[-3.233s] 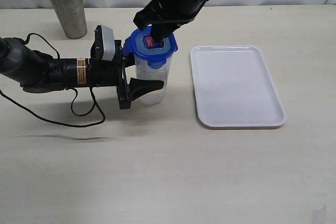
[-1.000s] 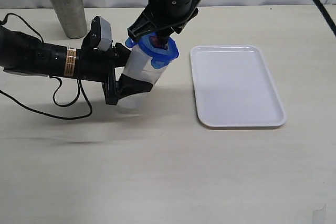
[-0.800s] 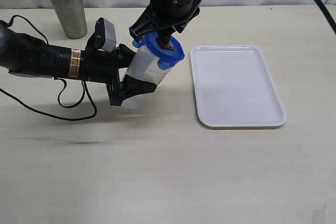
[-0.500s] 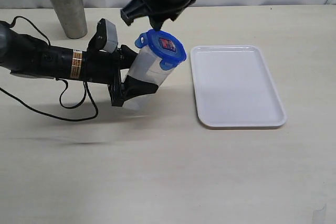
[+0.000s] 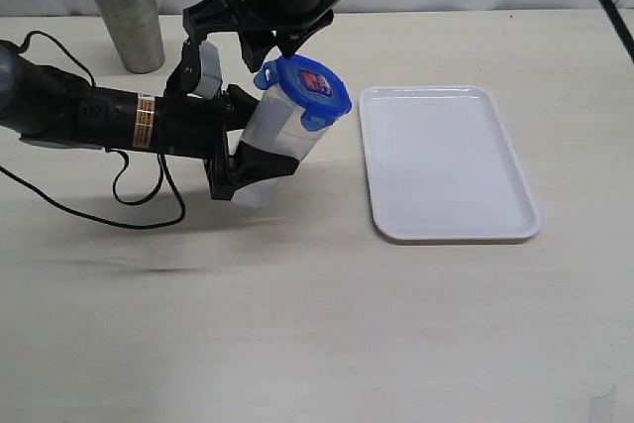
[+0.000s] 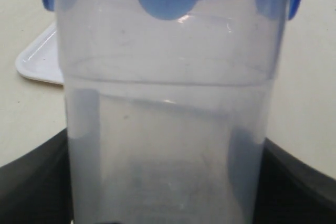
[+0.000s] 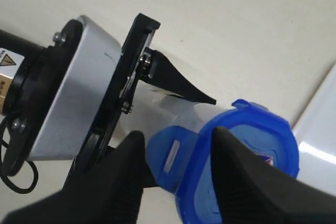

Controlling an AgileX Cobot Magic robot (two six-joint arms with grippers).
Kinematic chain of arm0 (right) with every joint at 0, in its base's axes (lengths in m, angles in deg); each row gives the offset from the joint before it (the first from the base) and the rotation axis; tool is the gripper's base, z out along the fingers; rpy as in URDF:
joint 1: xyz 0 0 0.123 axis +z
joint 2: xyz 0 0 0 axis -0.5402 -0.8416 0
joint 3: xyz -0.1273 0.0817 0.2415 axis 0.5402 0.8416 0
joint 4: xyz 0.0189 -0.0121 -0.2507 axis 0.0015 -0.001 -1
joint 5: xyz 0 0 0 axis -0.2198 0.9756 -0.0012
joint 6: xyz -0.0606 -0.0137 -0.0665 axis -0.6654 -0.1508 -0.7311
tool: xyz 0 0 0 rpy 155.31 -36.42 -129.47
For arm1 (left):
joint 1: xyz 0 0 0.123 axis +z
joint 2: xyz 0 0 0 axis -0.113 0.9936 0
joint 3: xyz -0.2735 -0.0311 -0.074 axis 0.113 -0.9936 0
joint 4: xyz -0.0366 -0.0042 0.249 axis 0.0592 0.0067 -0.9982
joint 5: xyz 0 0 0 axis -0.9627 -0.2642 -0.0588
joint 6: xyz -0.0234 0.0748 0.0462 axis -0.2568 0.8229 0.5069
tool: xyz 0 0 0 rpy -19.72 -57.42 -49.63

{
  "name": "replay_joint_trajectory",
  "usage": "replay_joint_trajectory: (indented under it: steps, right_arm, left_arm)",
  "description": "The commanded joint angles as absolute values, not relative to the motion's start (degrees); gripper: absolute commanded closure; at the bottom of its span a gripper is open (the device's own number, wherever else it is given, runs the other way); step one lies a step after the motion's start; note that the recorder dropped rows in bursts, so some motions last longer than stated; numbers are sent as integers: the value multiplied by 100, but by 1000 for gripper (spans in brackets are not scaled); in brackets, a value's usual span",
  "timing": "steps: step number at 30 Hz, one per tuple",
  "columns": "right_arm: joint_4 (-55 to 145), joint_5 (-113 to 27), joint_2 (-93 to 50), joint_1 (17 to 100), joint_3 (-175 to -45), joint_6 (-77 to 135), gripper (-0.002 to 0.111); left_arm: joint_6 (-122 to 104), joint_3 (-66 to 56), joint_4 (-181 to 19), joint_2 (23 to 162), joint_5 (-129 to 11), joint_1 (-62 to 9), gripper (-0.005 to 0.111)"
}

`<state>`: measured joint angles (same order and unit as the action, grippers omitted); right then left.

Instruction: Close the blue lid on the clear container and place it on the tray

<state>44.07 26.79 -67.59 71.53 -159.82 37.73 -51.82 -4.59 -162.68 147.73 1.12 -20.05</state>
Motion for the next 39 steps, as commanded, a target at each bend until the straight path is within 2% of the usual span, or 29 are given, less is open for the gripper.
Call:
replay_joint_trajectory:
  steps: [1, 23, 25, 27, 39]
  right_arm:
    - [4408, 2687, -6743, 7203, -15756, 3826, 69]
    - [3848, 2687, -7408, 7589, -15575, 3929, 69]
    - [3848, 2687, -7474, 7694, -15575, 3746, 73]
    - [3825, 2687, -7535, 7782, -15575, 3629, 82]
    - [3536, 2687, -7672, 7882, -15437, 3364, 82]
  left_arm:
    - [-5172, -426, -16096, 14762, 247, -2061, 107]
    - [-5057, -426, -16057, 14762, 259, -2061, 107]
    - [-5034, -426, -16057, 14762, 326, -2061, 107]
    - [-5001, -426, -16057, 14762, 348, -2061, 107]
    - [-4866, -426, -16002, 14762, 373, -2061, 107]
